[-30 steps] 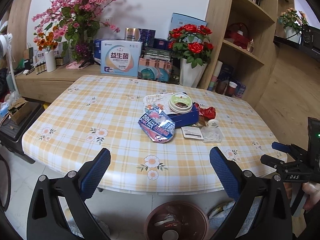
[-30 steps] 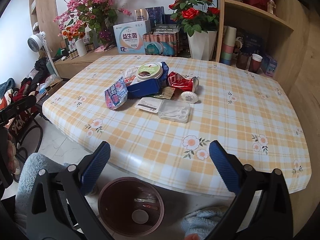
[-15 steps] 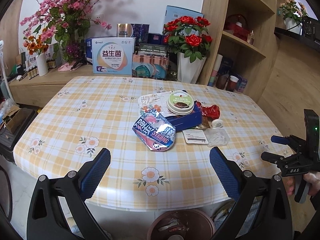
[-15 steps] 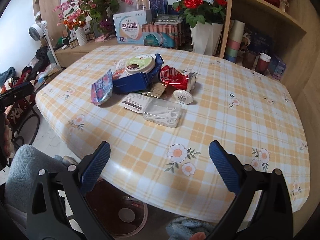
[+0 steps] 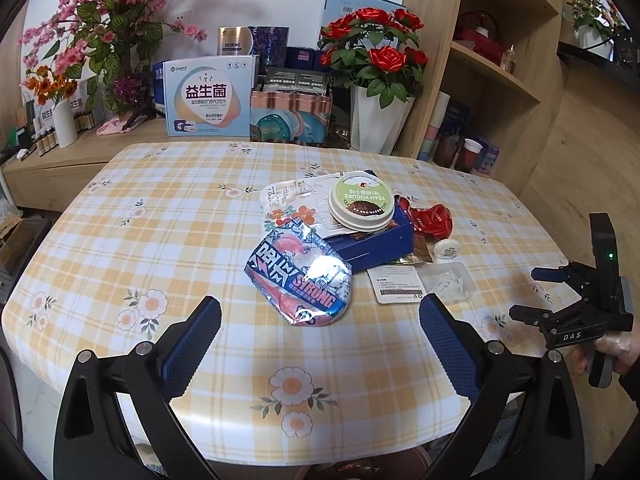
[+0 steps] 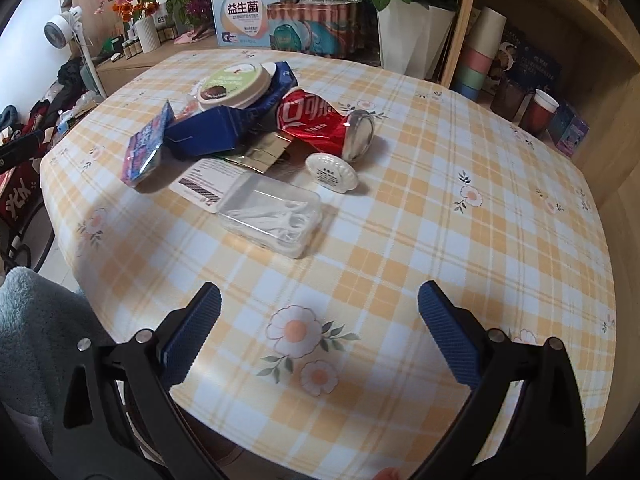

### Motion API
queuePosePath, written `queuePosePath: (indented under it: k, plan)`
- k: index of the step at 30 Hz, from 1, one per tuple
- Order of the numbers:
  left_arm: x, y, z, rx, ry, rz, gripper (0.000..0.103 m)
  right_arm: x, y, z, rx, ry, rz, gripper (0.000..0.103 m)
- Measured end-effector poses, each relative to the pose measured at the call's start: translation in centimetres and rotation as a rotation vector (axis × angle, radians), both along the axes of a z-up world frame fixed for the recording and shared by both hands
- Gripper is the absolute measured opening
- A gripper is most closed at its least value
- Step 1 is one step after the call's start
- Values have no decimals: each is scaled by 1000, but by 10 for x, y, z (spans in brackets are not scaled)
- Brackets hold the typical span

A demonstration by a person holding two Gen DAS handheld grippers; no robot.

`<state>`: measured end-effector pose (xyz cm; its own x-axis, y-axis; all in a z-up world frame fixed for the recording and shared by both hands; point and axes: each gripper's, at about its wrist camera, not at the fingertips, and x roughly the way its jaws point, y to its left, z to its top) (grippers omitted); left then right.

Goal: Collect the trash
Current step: 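Reach the right tool to the clear box of white floss picks and close on it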

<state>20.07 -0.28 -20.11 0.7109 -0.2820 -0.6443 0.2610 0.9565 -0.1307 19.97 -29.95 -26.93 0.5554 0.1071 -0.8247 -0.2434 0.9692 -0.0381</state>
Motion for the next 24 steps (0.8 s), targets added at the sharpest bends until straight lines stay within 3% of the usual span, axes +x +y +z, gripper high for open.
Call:
queuePosePath:
  k: [12,24]
  plan:
    - [25,7,-21,-5,47,31,97,41,5,-14,-66,12,138,97]
    - [32,13,-35,-33,81,46,97,74,53,-26,-99,61,354,95]
